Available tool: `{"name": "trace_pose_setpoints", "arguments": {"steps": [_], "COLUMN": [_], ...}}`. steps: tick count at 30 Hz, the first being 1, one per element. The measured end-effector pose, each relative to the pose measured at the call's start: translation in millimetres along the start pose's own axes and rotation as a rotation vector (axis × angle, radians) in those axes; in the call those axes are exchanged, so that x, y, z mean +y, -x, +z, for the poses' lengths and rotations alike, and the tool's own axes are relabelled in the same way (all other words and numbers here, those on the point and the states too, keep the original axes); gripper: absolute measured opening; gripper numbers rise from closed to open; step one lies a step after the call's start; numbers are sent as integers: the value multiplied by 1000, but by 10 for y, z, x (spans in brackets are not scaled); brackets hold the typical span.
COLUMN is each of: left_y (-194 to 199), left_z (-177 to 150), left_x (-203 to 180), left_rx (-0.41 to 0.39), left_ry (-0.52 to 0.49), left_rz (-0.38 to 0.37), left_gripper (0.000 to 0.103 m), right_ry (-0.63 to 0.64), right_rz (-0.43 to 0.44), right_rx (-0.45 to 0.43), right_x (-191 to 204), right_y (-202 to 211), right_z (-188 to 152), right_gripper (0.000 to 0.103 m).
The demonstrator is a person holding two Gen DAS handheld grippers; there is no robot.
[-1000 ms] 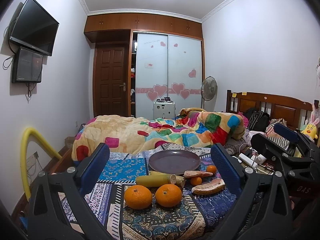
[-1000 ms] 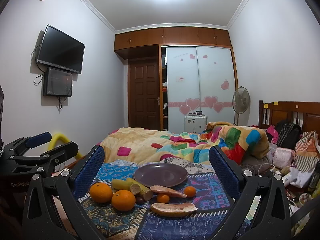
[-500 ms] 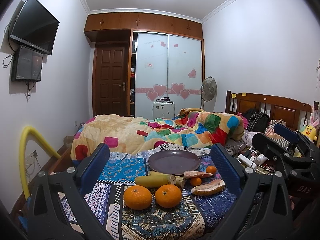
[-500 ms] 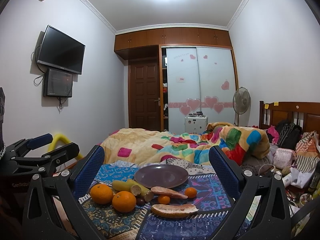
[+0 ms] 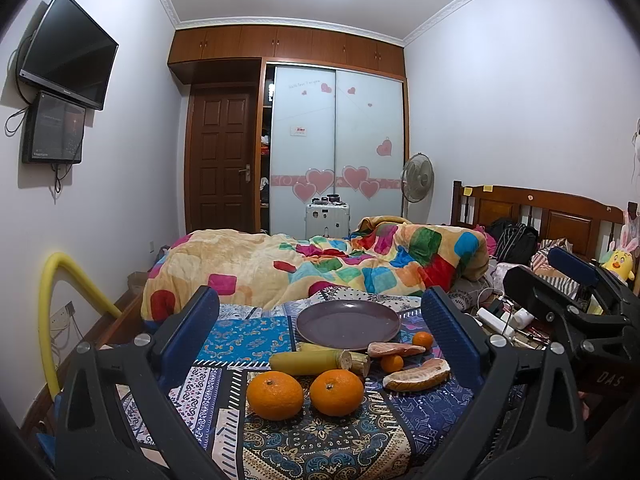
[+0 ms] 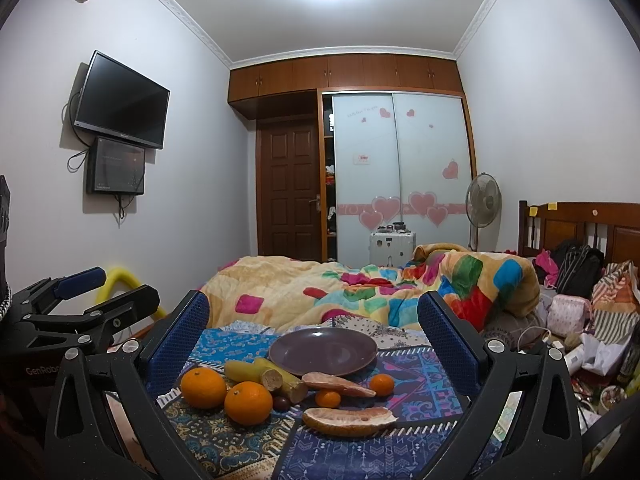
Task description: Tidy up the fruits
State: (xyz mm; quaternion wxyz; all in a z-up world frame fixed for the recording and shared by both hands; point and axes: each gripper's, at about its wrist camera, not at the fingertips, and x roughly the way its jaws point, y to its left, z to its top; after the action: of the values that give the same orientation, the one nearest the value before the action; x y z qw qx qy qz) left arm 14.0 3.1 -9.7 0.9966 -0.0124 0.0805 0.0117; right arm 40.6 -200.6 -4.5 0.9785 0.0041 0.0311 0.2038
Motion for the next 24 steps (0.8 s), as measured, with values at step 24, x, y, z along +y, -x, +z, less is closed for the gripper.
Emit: {"name": "trace_pose_setpoints", "arguments": {"steps": [24], "left_y": [-5], "left_z": [-4], "left_x": [-14], "left_rx": [2], "left_ry": [0], "left_rz": [-4], "left_gripper": [102], "right_ry": [-1], "right_rz": [-2], "right_rx": [1], "right_x": [5], "right_y": [-19], "right_z": [-2], "right_gripper": [103]}}
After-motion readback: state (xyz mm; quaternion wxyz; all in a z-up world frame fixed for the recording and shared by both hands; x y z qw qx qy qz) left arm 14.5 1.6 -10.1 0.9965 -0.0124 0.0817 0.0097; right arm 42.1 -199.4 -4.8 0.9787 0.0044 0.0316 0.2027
